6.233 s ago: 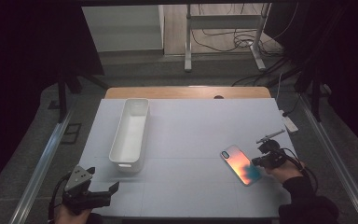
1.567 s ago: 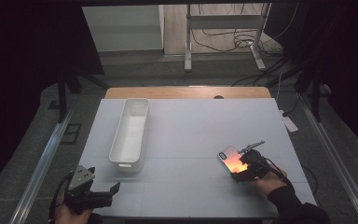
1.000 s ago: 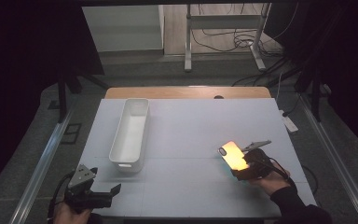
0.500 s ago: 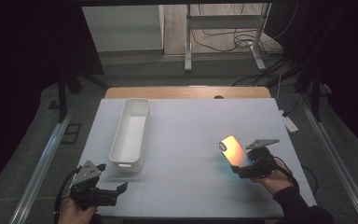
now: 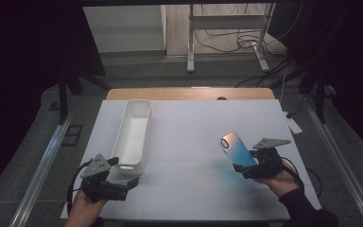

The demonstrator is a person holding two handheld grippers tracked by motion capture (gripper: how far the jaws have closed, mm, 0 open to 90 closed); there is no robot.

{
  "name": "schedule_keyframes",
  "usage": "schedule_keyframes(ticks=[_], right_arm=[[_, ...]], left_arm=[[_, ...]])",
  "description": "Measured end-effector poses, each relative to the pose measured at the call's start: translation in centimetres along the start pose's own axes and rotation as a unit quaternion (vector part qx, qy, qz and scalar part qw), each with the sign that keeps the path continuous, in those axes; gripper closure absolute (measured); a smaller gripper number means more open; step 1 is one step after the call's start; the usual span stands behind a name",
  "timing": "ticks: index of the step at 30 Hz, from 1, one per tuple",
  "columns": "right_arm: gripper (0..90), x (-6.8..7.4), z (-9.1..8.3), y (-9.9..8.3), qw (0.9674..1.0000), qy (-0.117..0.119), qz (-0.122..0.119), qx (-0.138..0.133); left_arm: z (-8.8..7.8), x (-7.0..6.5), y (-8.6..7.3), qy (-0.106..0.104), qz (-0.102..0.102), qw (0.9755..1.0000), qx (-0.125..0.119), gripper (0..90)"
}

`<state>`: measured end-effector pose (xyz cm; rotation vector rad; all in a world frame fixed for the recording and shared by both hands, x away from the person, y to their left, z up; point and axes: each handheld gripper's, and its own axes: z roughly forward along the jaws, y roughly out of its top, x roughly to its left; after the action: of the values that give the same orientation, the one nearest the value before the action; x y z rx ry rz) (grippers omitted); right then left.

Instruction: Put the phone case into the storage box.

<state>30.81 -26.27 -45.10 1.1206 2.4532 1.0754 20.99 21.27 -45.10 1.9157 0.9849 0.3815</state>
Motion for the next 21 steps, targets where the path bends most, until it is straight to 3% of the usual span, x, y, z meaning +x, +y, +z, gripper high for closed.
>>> schedule_keyframes(ticks=[10, 21], right_arm=[[16.8, 0.5, -0.7, 0.7, 0.9992, 0.024, -0.002, -0.032], [16.8, 1.2, -1.1, 1.2, 0.9977, 0.039, -0.013, -0.053]], left_arm=[[1.4, -0.3, 1.9, -0.032, 0.001, 0.9994, -0.015, 0.0], [3.2, -0.7, 3.6, -0.094, 0.012, 0.995, -0.031, 0.0]])
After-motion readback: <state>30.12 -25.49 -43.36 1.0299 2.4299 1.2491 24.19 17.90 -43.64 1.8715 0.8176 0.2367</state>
